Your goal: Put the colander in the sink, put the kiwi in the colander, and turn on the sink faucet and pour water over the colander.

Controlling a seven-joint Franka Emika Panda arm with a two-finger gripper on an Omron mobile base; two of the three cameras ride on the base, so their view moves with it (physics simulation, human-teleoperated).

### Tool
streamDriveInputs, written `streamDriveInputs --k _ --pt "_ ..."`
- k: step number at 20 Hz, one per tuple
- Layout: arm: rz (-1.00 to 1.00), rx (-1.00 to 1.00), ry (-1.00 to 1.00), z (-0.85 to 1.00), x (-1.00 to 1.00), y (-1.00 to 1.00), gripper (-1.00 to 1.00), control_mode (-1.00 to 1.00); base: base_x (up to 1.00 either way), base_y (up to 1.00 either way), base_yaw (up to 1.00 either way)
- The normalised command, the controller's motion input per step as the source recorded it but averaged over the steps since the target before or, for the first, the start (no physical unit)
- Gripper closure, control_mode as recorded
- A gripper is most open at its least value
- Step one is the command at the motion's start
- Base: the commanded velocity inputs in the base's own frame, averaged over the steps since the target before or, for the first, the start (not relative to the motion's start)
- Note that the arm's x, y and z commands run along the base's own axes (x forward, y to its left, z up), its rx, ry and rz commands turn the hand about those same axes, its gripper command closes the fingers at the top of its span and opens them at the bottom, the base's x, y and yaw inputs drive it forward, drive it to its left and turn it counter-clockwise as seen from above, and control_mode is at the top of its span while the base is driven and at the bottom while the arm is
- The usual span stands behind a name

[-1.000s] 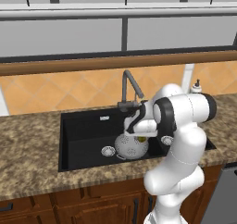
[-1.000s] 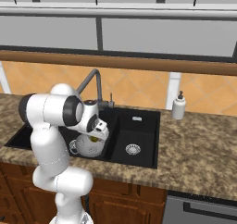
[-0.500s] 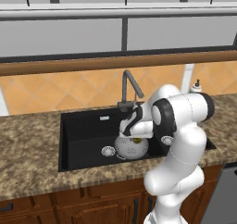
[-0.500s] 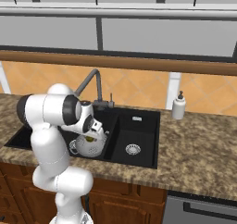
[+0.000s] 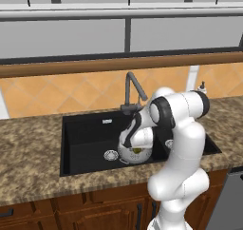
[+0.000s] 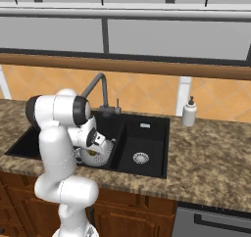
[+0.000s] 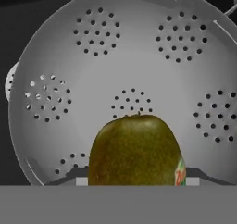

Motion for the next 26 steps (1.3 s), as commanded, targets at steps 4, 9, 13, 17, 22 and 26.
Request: streamDriveInputs --k 4,9,13,17,22,26 --pt "0.00 0.00 0.00 -0.32 0.00 0.06 1.00 -1.00 0.00 0.00 0.00" --pt "0.00 0.00 -0.01 -0.17 0.00 0.02 1.00 -1.00 0.00 0.00 0.00" --pt "0.00 0.00 -0.02 -0.06 0.00 0.00 1.00 -1.00 0.00 0.00 0.00" --pt "0.00 0.00 -0.01 -0.13 0.01 0.02 1.00 -1.00 0.00 0.00 0.00" --pt "0.00 0.00 -0.01 -0.04 0.08 0.02 -1.00 -1.00 0.00 0.00 0.00" --pt "0.00 0.00 0.00 0.00 0.00 0.00 -1.00 -1.00 0.00 0.00 0.00"
